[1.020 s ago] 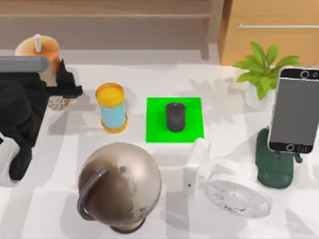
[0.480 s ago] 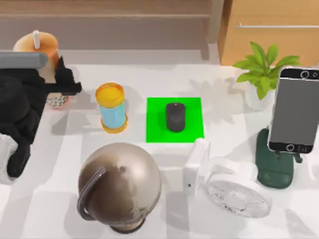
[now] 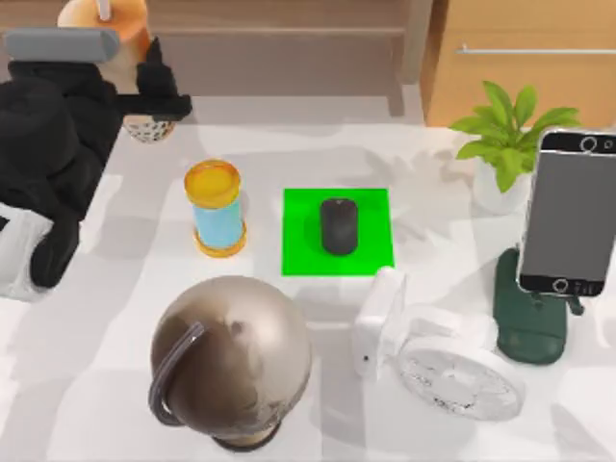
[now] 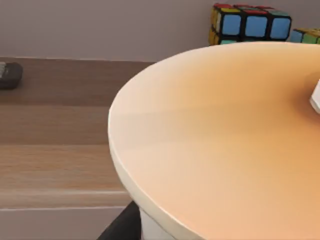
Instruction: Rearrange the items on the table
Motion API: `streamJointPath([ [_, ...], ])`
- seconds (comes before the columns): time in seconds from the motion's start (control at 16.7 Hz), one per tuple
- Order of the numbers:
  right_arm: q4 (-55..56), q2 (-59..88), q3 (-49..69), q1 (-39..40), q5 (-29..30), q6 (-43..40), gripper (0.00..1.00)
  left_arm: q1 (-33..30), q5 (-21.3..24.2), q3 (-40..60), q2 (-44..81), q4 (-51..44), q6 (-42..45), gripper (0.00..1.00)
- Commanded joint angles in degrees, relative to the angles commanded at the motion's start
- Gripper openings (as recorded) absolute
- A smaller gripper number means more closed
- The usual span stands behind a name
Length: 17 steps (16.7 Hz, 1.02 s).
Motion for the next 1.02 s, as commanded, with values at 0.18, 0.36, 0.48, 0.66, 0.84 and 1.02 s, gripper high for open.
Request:
streamJointPath([
  [0.18,0.00,0.00,0.00,0.00,0.00,0.00,1.00,-2.12,0.74,4.96,-3.95,-8.85,-1.59,0.00],
  [0.36,0.00,0.00,0.00,0.00,0.00,0.00,1.00,-2.70,0.70,10.67,-6.89,-18.28,-2.79,0.00],
  [0.48,0.00,0.00,0.00,0.00,0.00,0.00,1.00,-2.21,0.14,14.87,-7.80,-24.30,-3.14,0.00],
  [0.66,0.00,0.00,0.00,0.00,0.00,0.00,1.00,-0.89,-1.19,21.17,-7.55,-32.19,-3.13,0.00],
  [0.84,0.00,0.00,0.00,0.00,0.00,0.00,1.00,0.25,-2.74,27.09,-5.55,-38.31,-2.52,0.00],
  [1.02,0.00,0.00,0.00,0.00,0.00,0.00,1.00,0.68,-4.22,32.48,-2.31,-42.40,-1.48,0.00],
])
